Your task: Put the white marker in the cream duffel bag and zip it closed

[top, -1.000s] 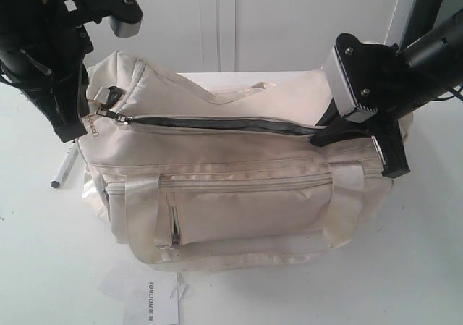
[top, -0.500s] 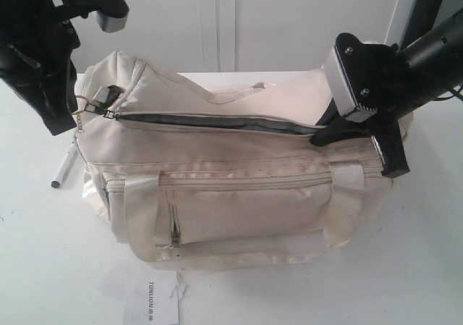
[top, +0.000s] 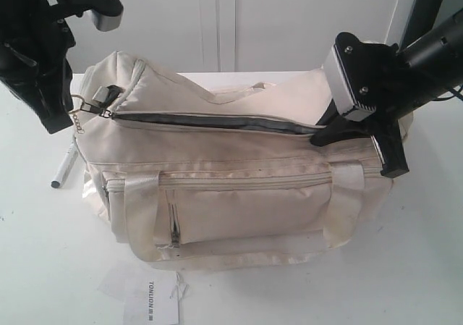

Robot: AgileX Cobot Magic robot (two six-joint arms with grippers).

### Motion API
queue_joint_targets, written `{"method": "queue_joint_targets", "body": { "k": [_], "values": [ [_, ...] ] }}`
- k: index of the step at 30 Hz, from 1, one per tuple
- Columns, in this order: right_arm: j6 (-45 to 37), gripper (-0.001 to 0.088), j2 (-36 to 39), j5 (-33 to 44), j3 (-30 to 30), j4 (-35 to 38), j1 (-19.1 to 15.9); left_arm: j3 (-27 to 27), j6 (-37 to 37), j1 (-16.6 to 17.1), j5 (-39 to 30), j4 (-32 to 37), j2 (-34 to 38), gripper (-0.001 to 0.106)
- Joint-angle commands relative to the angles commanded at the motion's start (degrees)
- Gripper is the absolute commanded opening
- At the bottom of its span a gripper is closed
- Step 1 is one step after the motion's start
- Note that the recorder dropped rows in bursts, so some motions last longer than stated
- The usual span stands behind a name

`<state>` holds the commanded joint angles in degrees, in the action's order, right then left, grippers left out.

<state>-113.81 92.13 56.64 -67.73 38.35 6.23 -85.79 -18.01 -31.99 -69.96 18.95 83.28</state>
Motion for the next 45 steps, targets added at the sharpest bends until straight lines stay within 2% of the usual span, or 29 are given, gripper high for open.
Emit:
{"method": "queue_joint_targets", "body": {
  "k": [14, 18, 20, 22, 23, 24, 25, 26, 28, 29, 30, 31, 32, 33, 36, 38, 42, 45],
  "values": [
    [0.11, 0.0, 0.0, 0.0, 0.0, 0.0, 0.0, 0.0, 0.0, 0.0, 0.0, 3.14, 0.1, 0.0],
    [0.03, 0.0, 0.0, 0.43, 0.0, 0.0, 0.0, 0.0, 0.0, 0.0, 0.0, 2.26, 0.1, 0.0],
    [2.9, 0.0005, 0.0, 0.83, 0.0, 0.48, 0.0, 0.0, 0.0, 0.0, 0.0, 0.4, 0.1, 0.0],
    [7.84, 0.011, 0.0, 0.9, -0.13, 0.48, 0.0, 0.0, 0.0, 0.0, 0.0, -2.21, 0.1, 0.0],
    [9.03, 0.0231, -0.23, 1.3, -0.13, 0.48, 0.0, 0.0, 1.42, 0.0, 0.0, -3.61, 0.1, 0.0],
    [10.66, 0.0403, -0.49, 1.3, -0.13, 0.48, 0.0, 0.0, 3.64, 0.0, 0.19, -4.93, 0.1, 0.0],
    [12.0, 0.05, -0.68, 0.96, -0.13, 0.59, 0.0, 0.0, 4.29, 0.0, 0.19, -5.44, 0.1, 0.0],
    [15.19, 0.0655, -1.66, -0.36, -0.13, 1.5, 0.0, 0.0, 4.7, 0.0, 0.19, -5.66, 0.1, 0.0],
    [20.97, 0.0722, -4.5, -3.37, -0.21, 6.03, 0.0, 0.0, 4.54, 0.0, 0.19, -5.6, 0.1, 0.0],
    [23.91, 0.0719, -5.94, -3.92, -0.21, 8.39, 0.0, 0.0, 4.53, 0.0, 0.04, -5.6, 0.1, 0.0],
    [30.59, 0.0707, -8.83, -3.23, -0.21, 13.84, 0.0, 0.0, 4.53, 0.0, 0.0, -5.85, 0.1, 0.0],
    [33.46, 0.0688, -9.87, -2.0, -0.21, 17.7, 0.11, 0.0, 4.53, 0.0, 0.0, -6.16, 0.1, 0.0],
    [36.06, 0.0636, -10.96, 1.19, -0.21, 22.85, 1.32, 0.0, 4.53, 0.0, 0.0, -6.5, 0.1, 0.0],
    [36.04, 0.06, -11.26, 2.97, -0.21, 23.87, 2.45, 0.0, 4.21, 0.0, 0.0, -6.5, 0.1, 0.0],
    [36.63, 0.0497, -11.37, 5.27, -0.21, 21.22, 7.09, 0.0, 4.13, 0.0, 0.0, -6.6, 0.1, 0.0],
    [40.16, 0.0462, -11.12, 3.79, -0.21, 17.85, 10.17, 0.0, 3.84, 0.0, 0.0, -6.58, 0.1, 0.0],
    [44.21, 0.0461, -10.89, -0.05, -0.21, 13.69, 16.47, 0.0, 3.86, 0.0, 0.56, -6.76, 0.1, 0.0],
    [46.62, 0.048, -10.39, -5.89, -0.21, 12.53, 20.66, 0.0, 3.86, 0.0, 0.7, -7.02, 0.1, 0.0]
  ]
}}
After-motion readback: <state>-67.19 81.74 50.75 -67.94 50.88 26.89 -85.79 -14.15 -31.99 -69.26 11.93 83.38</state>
